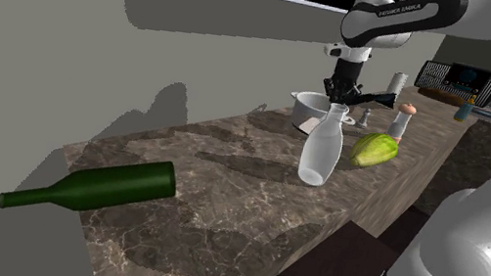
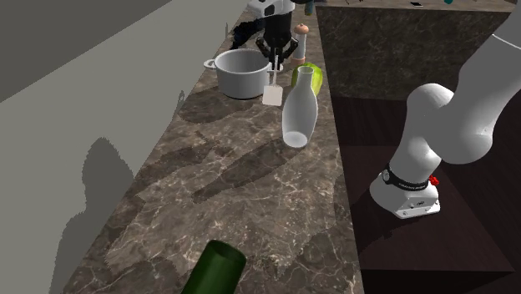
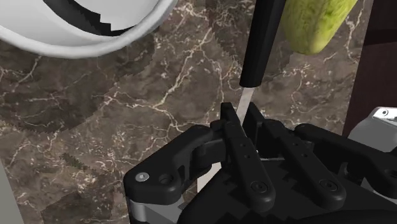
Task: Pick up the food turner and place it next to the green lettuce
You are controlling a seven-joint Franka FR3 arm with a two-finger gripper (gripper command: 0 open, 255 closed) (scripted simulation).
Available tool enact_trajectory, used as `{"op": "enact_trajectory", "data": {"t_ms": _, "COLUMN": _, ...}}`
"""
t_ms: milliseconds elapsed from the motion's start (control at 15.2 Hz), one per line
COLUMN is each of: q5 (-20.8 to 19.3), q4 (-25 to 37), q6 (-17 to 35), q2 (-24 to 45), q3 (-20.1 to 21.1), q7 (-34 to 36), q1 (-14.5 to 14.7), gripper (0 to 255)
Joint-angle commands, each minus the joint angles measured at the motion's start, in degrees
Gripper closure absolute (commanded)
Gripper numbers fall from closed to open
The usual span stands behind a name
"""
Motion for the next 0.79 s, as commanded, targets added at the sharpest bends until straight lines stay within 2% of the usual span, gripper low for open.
{"op": "enact_trajectory", "data": {"t_ms": 0, "q5": -0.09, "q4": 0.92, "q6": 0.14, "q2": 0.77, "q3": -1.92, "q7": -3.02, "q1": -1.01, "gripper": 255}}
{"op": "enact_trajectory", "data": {"t_ms": 396, "q5": 0.78, "q4": 4.74, "q6": 0.67, "q2": 4.36, "q3": -7.87, "q7": -12.40, "q1": -3.95, "gripper": 255}}
{"op": "enact_trajectory", "data": {"t_ms": 726, "q5": 3.49, "q4": 9.71, "q6": 0.87, "q2": 9.48, "q3": -12.86, "q7": -21.07, "q1": -6.49, "gripper": 255}}
